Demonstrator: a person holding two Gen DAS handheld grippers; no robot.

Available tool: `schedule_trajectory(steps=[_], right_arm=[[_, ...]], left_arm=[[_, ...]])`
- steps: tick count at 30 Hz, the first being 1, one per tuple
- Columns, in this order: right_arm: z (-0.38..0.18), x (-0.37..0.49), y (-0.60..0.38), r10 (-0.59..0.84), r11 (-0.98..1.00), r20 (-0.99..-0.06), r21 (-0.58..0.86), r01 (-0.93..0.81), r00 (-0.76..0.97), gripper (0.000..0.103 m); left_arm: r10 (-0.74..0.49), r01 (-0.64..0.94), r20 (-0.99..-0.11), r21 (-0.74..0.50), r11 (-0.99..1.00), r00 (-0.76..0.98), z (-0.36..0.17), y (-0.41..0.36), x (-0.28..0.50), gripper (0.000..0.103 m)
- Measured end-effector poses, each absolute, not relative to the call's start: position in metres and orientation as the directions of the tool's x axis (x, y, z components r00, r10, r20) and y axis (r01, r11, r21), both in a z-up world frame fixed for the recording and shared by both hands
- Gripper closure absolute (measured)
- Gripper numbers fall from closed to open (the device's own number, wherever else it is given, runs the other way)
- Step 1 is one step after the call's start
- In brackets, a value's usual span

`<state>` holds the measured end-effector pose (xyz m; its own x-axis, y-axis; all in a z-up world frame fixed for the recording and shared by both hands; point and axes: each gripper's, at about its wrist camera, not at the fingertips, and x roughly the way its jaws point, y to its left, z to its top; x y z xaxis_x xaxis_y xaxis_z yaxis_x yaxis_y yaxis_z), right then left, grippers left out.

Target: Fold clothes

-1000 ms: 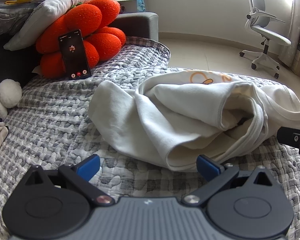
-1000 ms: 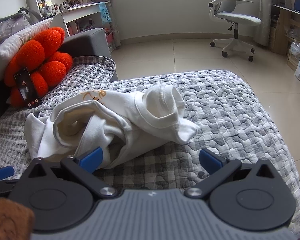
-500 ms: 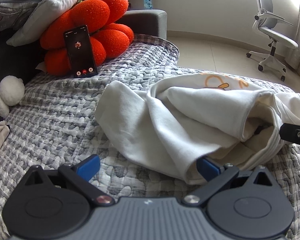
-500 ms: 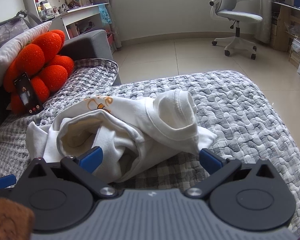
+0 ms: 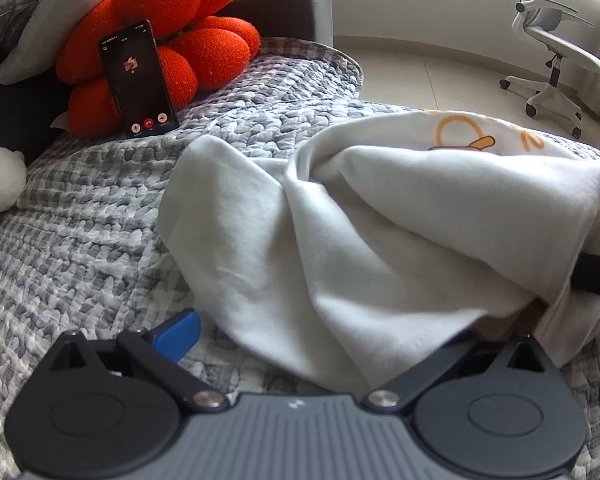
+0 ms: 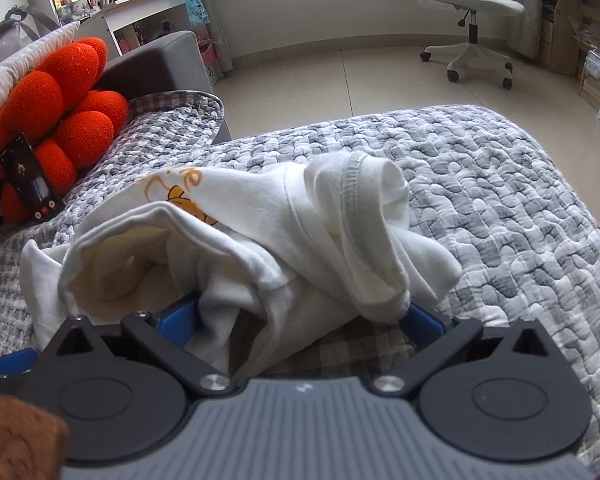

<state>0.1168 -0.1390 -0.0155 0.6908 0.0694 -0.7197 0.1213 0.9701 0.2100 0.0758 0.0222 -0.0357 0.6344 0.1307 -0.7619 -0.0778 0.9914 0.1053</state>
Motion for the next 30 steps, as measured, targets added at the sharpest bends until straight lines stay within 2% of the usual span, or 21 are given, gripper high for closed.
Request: schedule_trajectory(steps=[14,20,24,30], right_arm=[[-0.032,0.112,-0.136,0.052,0.990,-0.686,0.133,0.055,0.726,0.000],[-0.036,0.105,-0.133,0.028,0.996,-0.658,0.086,0.038,0.752,0.000],[-0.028,0.110,-0.143,0.072,0.993,-0.679,0.120,0.013,0.731,0.000],[-0.005,0.101,-0.153,0.131,0.981,-0.668,0.195,0.002,0.733,0.000]], left_arm=[[0.088,-0.022,-0.718,0.101,0.995,0.690,-0.041,0.025,0.073,0.000],[0.053,-0.017,-0.753,0.056,0.998,0.656,-0.038,0.032,0.078,0.000],[0.014,-0.016,-0.763,0.004,1.000,0.646,-0.033,0.038,0.076,0.002],[-0.055,0.013,-0.720,-0.063,0.998,0.691,-0.016,0.044,0.061,0.004]])
